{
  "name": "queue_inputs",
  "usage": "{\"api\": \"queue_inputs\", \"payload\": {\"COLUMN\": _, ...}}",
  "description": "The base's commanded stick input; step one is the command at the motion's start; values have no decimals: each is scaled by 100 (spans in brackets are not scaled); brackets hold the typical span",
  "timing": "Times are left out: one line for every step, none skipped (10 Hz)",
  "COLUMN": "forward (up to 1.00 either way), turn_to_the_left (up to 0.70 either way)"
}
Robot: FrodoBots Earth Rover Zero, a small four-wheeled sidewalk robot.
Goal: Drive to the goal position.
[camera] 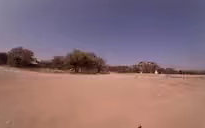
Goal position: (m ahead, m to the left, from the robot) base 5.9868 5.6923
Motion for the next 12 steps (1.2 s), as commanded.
{"api": "queue_inputs", "payload": {"forward": 100, "turn_to_the_left": 40}}
{"api": "queue_inputs", "payload": {"forward": 100, "turn_to_the_left": 40}}
{"api": "queue_inputs", "payload": {"forward": 100, "turn_to_the_left": 40}}
{"api": "queue_inputs", "payload": {"forward": 100, "turn_to_the_left": 40}}
{"api": "queue_inputs", "payload": {"forward": 100, "turn_to_the_left": 40}}
{"api": "queue_inputs", "payload": {"forward": 100, "turn_to_the_left": 40}}
{"api": "queue_inputs", "payload": {"forward": 100, "turn_to_the_left": 40}}
{"api": "queue_inputs", "payload": {"forward": 100, "turn_to_the_left": 40}}
{"api": "queue_inputs", "payload": {"forward": 100, "turn_to_the_left": 40}}
{"api": "queue_inputs", "payload": {"forward": 100, "turn_to_the_left": 39}}
{"api": "queue_inputs", "payload": {"forward": 100, "turn_to_the_left": 39}}
{"api": "queue_inputs", "payload": {"forward": 100, "turn_to_the_left": 39}}
